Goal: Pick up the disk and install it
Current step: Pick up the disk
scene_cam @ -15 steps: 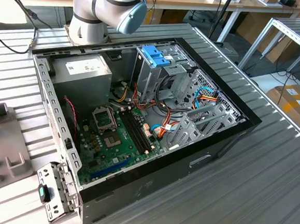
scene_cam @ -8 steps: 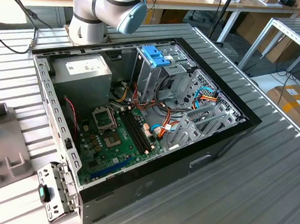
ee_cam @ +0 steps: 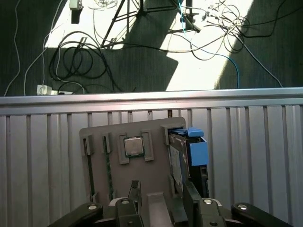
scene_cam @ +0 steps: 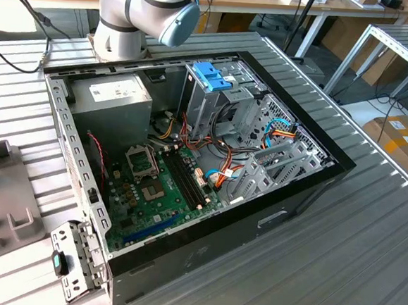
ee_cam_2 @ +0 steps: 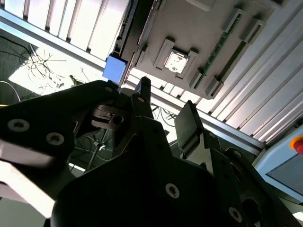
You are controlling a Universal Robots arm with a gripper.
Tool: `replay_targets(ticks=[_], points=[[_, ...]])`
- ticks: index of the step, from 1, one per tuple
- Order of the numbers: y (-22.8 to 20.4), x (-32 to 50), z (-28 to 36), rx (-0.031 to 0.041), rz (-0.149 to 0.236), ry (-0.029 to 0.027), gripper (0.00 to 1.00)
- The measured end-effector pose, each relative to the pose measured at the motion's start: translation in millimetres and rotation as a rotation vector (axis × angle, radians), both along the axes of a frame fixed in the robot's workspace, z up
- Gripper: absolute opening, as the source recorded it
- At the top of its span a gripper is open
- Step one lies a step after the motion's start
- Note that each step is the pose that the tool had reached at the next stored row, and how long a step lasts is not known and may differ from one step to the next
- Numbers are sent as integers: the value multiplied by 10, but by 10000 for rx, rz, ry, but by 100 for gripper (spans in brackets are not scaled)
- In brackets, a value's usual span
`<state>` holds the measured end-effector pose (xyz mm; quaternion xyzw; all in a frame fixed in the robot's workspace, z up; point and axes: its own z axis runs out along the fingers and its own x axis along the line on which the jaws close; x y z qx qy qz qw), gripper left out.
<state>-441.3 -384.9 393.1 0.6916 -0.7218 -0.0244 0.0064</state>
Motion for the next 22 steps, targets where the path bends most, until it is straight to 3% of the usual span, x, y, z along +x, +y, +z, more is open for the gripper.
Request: replay_targets(ticks=[13,18,22], points=[[22,-14,-13,2,0,0,48],[53,-14,-38,2,0,1,48],[124,-16,-62,3,-57,0,48]])
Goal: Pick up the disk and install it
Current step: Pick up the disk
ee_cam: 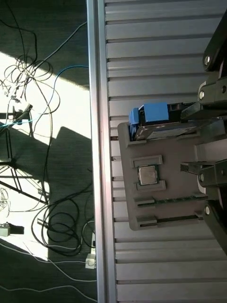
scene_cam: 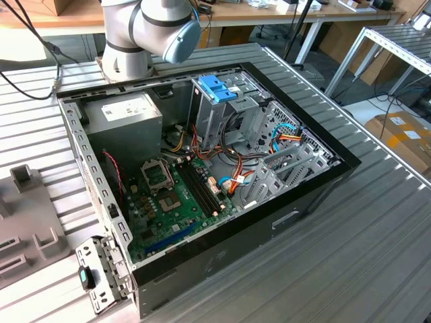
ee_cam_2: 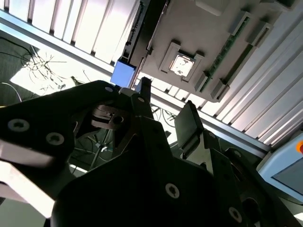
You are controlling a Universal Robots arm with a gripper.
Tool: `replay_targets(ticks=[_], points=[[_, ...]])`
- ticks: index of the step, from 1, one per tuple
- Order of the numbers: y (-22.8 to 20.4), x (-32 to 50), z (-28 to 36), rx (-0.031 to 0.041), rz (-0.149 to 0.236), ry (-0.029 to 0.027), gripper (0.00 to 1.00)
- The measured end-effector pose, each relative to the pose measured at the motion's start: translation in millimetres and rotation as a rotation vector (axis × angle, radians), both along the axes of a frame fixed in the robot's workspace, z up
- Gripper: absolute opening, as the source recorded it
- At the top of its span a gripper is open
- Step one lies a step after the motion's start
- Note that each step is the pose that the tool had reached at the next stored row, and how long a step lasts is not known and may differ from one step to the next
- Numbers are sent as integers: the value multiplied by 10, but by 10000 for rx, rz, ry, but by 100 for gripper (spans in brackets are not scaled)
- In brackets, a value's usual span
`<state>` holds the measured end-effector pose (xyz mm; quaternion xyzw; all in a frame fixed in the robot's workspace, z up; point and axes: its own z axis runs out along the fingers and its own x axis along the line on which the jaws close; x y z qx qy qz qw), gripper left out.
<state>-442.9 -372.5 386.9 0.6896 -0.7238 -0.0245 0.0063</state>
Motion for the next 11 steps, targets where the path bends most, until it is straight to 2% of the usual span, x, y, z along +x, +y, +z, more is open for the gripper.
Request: replay_targets(ticks=[3,8,11], points=[[30,-6,-13,0,-71,-2,48],[33,-17,-39,-1,-604,0,48],[48,-22,-46,0,-634,0,48]])
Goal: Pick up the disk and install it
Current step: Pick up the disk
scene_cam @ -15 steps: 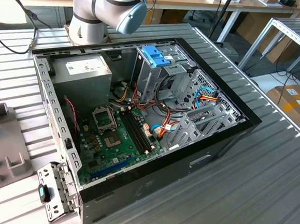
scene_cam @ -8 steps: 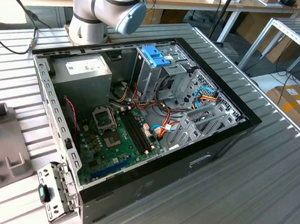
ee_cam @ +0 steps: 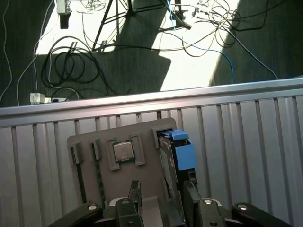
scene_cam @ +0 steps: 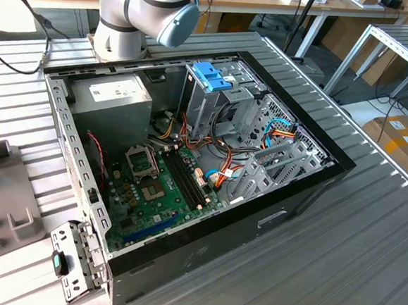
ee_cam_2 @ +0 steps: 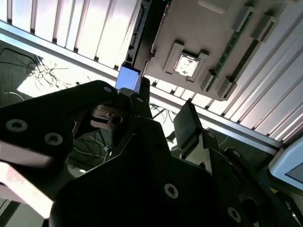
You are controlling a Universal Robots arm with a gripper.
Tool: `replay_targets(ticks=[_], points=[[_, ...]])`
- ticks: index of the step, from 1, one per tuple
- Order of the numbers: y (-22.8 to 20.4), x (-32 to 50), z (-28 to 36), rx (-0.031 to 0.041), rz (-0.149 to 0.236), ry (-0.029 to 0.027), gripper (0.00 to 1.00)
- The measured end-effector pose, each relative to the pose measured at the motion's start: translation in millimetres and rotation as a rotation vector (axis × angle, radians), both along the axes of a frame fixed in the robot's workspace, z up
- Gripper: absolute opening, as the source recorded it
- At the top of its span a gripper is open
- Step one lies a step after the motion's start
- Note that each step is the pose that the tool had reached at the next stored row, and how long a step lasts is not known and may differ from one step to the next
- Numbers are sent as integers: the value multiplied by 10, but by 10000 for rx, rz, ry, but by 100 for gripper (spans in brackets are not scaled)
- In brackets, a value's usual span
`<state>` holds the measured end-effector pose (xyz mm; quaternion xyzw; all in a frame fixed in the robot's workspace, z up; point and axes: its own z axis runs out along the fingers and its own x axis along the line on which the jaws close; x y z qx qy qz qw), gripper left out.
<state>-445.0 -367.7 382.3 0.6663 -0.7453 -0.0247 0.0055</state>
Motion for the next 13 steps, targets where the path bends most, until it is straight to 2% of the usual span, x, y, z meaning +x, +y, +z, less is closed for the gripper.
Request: replay_targets(ticks=[13], points=[[49,0,-35,0,1,-1,48]])
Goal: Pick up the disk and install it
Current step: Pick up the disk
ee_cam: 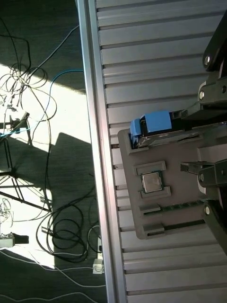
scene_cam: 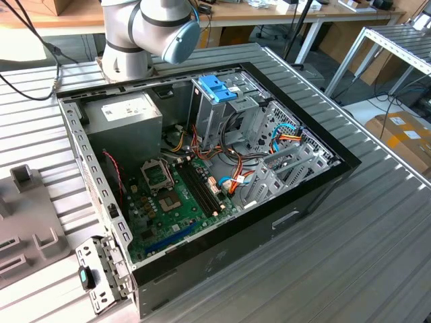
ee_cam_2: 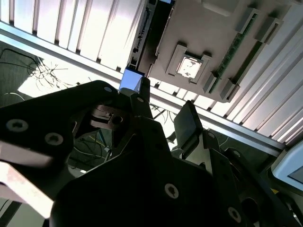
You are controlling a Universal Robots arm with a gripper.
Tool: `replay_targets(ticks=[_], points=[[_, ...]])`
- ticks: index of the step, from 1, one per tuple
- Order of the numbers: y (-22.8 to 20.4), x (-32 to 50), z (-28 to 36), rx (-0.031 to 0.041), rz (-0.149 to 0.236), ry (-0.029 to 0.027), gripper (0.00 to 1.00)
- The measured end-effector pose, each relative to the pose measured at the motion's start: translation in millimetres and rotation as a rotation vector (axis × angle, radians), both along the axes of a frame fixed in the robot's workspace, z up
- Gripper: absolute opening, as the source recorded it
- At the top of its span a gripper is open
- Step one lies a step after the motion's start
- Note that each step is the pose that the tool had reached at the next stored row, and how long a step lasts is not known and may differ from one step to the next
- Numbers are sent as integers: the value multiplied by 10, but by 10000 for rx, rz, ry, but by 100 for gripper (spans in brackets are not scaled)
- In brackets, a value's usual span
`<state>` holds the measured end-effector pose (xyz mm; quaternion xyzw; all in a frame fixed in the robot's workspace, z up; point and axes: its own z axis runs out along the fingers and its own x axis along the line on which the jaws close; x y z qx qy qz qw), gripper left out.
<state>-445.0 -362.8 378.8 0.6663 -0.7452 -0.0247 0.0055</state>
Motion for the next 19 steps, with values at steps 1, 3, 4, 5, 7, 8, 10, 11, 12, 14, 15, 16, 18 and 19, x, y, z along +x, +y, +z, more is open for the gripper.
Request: replay_targets(ticks=[1,3,4,5,7,8,10,11,12,14,15,16,18,19], points=[[15,0,-14,0,0,0,48],[29,-38,-53,0,0,0,48],[29,-42,-55,0,0,1,48],[29,-44,-57,0,-1,1,48],[29,-48,-60,0,0,0,48],[29,-49,-61,0,0,1,48],[29,-53,-63,-1,0,0,48],[29,-54,-64,0,0,0,48],[29,-58,-67,0,0,1,48],[29,-63,-74,0,0,1,48],[29,-64,-75,0,0,1,48],[29,-65,-76,0,0,0,48],[29,-68,-79,0,0,0,48],[29,-70,-81,0,0,1,48]])
